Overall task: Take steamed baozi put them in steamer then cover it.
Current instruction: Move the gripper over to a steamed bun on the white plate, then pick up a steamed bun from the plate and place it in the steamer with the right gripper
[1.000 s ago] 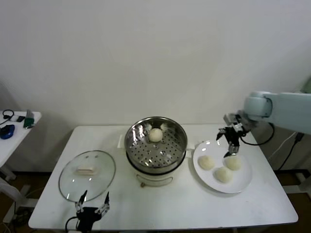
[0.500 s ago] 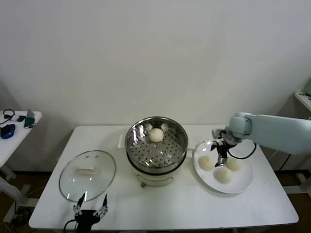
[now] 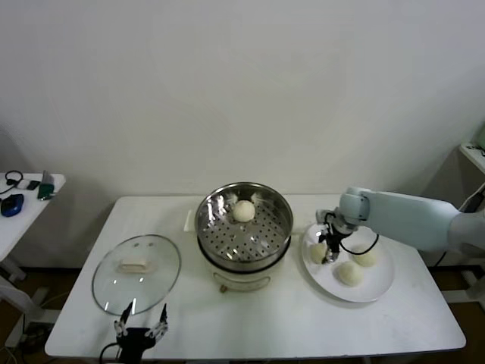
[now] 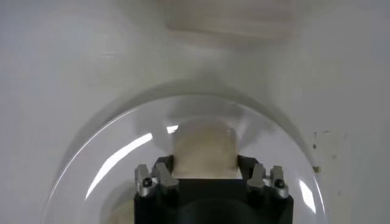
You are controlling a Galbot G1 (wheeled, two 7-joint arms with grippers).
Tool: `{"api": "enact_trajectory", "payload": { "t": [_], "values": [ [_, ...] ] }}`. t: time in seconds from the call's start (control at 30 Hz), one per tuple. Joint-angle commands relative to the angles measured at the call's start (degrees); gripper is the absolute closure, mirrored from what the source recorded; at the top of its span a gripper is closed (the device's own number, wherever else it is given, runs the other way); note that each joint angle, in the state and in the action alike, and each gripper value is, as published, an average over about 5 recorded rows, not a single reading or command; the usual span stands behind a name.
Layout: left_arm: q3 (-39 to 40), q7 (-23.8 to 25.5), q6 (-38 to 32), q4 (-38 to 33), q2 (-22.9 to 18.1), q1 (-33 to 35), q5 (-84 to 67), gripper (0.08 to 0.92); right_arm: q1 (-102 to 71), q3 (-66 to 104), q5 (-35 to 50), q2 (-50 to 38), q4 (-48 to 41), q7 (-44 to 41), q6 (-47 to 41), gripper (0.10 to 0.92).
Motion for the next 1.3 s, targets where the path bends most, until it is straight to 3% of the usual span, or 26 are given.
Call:
{"api": "enact_trajectory", "payload": {
  "t": [0.03, 0.37, 0.63, 0.93, 1.3],
  "values": [
    [0.09, -0.07, 0.14, -0.22, 0.02, 0.00, -0.01, 0.177, -0.09, 1.14, -0.55, 0.67, -1.07, -0.69, -0.47, 0.350],
    [0.19, -0.20, 0.36, -1.13, 0.65, 0.37, 0.01, 0.177, 29.52, -14.29, 5.47, -2.73, 9.00, -8.62, 2.54, 0.397],
    [0.96, -0.20, 0.30, -1.99, 0.75, 0.47, 0.74, 0.177, 49.78, -15.86, 21.25, 5.21, 16.80, -13.34, 1.25, 0.397],
    [1.13, -0.15, 0.25, -3.15, 0.74, 0.77, 0.93, 0.177, 41.45, -4.43, 26.14, 21.09, 18.52, -7.87, -4.46, 0.397],
    [0.73, -0.23, 0.07, -3.07, 0.54, 1.10, 0.85, 0.177, 23.63, -5.17, 19.84, 32.12, 6.49, -4.46, -5.45, 0.397]
  ]
}}
